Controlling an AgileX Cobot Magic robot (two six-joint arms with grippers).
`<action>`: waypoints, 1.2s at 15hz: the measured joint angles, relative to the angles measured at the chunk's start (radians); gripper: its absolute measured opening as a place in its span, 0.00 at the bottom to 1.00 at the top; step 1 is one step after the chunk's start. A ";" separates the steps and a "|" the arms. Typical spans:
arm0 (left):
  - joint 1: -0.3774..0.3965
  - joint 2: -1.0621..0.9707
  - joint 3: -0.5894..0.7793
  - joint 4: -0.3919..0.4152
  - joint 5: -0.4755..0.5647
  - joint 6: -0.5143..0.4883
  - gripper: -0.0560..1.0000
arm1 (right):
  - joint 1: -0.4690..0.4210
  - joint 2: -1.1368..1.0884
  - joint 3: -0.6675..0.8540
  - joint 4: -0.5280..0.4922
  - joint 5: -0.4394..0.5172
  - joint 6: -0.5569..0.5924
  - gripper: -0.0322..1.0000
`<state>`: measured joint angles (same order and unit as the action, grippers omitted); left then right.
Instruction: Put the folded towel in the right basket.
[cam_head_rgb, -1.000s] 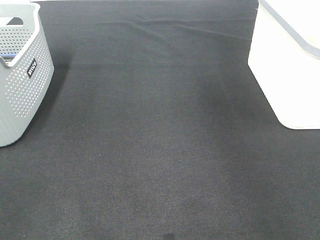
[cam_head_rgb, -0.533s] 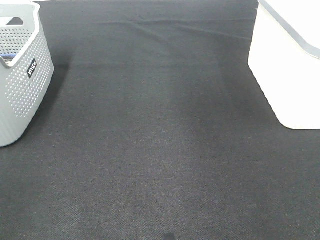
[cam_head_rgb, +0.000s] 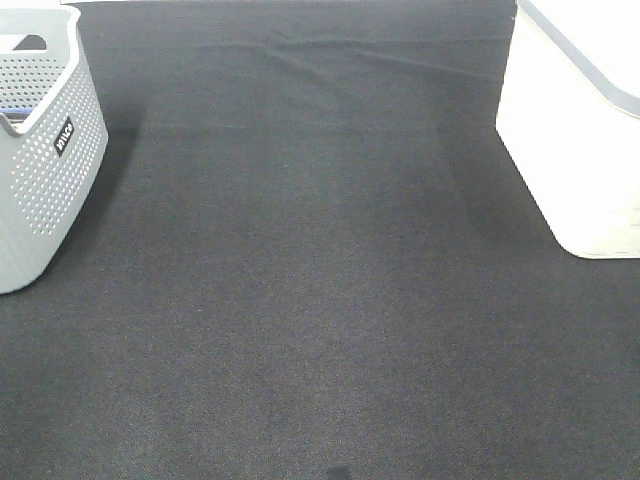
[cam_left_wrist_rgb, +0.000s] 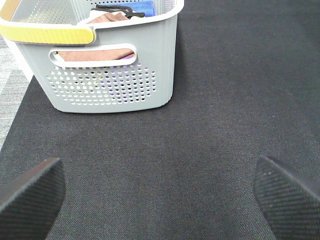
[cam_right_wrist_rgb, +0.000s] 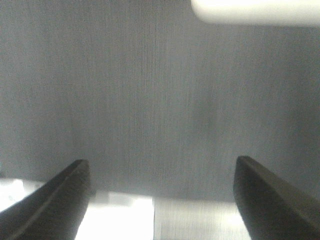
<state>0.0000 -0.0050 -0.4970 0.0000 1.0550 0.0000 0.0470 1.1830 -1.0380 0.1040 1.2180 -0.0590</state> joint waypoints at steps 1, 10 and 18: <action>0.000 0.000 0.000 0.000 0.000 0.000 0.98 | 0.000 -0.075 0.105 0.000 -0.003 0.000 0.75; 0.000 0.000 0.000 0.000 0.000 0.000 0.98 | 0.000 -0.824 0.502 -0.046 -0.108 -0.001 0.75; 0.000 0.000 0.000 0.000 0.000 0.000 0.98 | 0.000 -1.076 0.529 -0.052 -0.150 -0.018 0.75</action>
<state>0.0000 -0.0050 -0.4970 0.0000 1.0550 0.0000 0.0470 0.1070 -0.5090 0.0520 1.0680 -0.0770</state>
